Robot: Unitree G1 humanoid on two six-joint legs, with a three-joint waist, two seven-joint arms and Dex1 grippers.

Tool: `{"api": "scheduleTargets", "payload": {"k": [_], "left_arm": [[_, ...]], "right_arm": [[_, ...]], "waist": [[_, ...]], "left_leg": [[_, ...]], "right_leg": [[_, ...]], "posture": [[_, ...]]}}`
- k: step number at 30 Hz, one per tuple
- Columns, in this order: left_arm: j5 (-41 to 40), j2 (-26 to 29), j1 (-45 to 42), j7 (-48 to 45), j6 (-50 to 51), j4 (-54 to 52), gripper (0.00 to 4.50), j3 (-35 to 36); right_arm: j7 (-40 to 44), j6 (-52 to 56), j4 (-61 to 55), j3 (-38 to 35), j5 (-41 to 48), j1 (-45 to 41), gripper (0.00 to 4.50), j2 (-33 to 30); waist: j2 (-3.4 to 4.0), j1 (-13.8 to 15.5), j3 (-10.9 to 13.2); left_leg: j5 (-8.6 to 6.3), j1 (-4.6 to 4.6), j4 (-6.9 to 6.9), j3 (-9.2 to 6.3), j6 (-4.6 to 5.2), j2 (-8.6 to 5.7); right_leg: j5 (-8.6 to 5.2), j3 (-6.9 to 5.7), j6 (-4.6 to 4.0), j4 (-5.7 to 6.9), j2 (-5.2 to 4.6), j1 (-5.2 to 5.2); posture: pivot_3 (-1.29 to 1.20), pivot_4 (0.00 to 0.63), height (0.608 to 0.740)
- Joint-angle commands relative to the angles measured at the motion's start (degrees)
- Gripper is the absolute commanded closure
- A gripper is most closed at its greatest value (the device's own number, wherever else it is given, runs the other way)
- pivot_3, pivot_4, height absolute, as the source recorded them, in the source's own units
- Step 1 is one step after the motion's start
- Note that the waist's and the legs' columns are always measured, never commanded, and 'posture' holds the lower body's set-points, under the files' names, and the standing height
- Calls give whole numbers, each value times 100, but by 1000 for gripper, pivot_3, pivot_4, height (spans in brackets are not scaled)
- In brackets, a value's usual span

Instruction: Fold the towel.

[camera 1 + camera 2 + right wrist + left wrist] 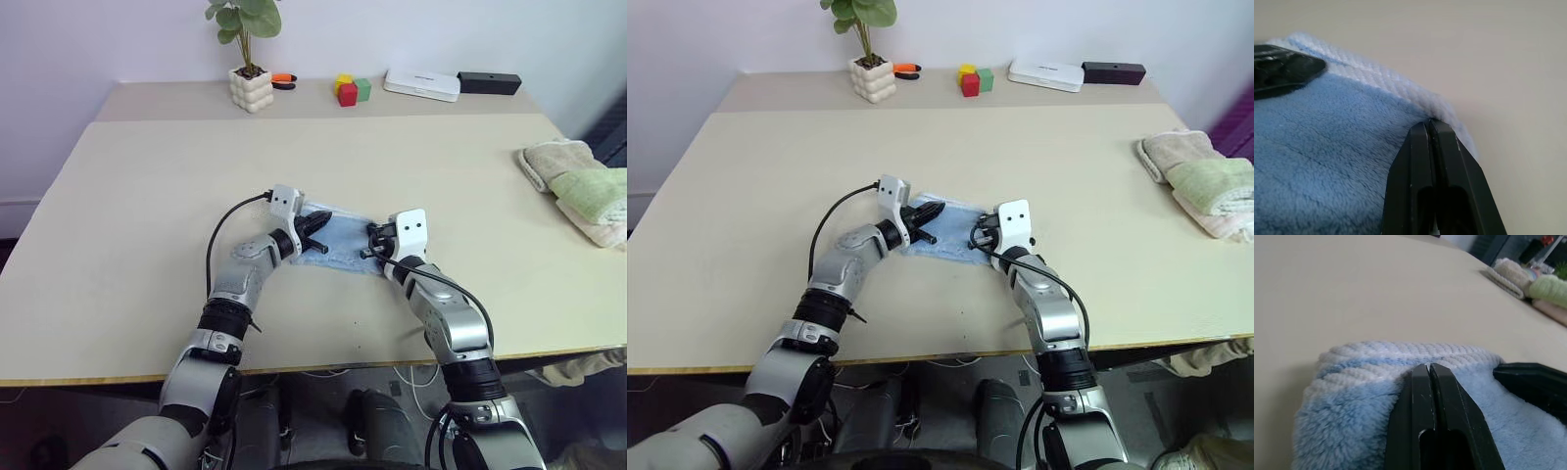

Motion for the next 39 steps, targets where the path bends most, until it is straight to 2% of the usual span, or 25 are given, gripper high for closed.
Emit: {"api": "scheduleTargets", "payload": {"k": [1,4,6,8,11,16,20,27,30,34,37,38,39], "left_arm": [[-117,235,169,-116,117,-155,4481,204],[-403,305,188,-249,254,-551,3638,350],[-483,372,180,-268,320,-725,2713,402],[-477,490,159,-242,312,-799,1595,455],[-549,668,181,-440,300,-972,112,453],[-703,918,253,-929,349,-1301,44,431],[-905,1478,488,-1991,233,-1797,44,345],[-1706,2403,799,-3266,692,-2151,44,748],[-1909,2668,1020,-3709,394,-2431,44,974],[-1861,2911,1223,-3914,198,-2605,44,1033],[-1884,2888,1423,-3740,210,-2867,44,1058],[-1899,2870,1482,-3687,216,-2939,0,1063],[-1890,2842,1528,-3617,211,-3008,0,1050]], "right_arm": [[71,67,-133,-255,120,-80,4455,-76],[262,279,-290,-778,653,-326,3631,-202],[408,411,-352,-965,821,-448,2679,-374],[519,720,-339,-1320,1193,-594,1566,-544],[562,1596,-340,-1906,1992,-777,53,-675],[648,2863,-607,-2205,2873,-848,15,-852],[621,4207,-805,-2297,3773,-1002,15,-819],[228,4782,-705,-2313,4036,-1128,15,-605],[234,4860,-666,-2049,3914,-1101,15,-585],[143,4807,-440,-1922,3760,-1135,15,-489],[187,4918,-67,-1999,3979,-1260,15,-146],[205,4962,38,-2066,4047,-1314,515,-55],[234,4984,134,-2122,4077,-1357,742,-26]], "waist": [[0,-44,0],[0,-44,1],[0,-43,3],[0,-44,3],[0,-42,3],[3,-46,4],[3,-67,4],[6,-50,6],[7,-48,7],[8,-47,7],[7,-78,6],[7,-85,7],[8,-83,7]], "left_leg": [[0,0,-1,0,0,0],[0,-1,-3,1,0,0],[0,-4,-2,2,0,0],[0,-5,-2,2,1,-1],[0,-4,-6,3,1,-1],[-1,-7,-8,7,2,0],[-2,-8,-9,7,2,6],[-3,-13,-11,11,2,17],[-3,-16,-11,13,2,28],[-3,-18,-10,14,2,29],[-4,-18,-11,15,2,30],[-4,-17,-12,18,2,32],[-4,-17,-13,18,2,35]], "right_leg": [[0,0,0,0,0,0],[1,0,2,1,0,-2],[1,0,2,0,0,-4],[1,1,2,1,-1,-5],[1,0,2,1,-1,-6],[1,1,2,1,-2,-10],[2,1,1,1,-2,-13],[1,1,-1,-1,-2,-20],[1,1,0,-1,-2,-22],[0,0,-3,-3,-2,-23],[-1,1,-4,-7,-1,-22],[1,1,-1,-6,1,-23],[2,1,0,-6,5,-24]], "posture": [[0,150,740],[0,150,740],[0,150,740],[0,150,740],[0,150,740],[0,150,740],[0,150,740],[0,150,740],[0,150,740],[0,150,740],[0,150,740],[0,150,740],[0,150,740]]}}
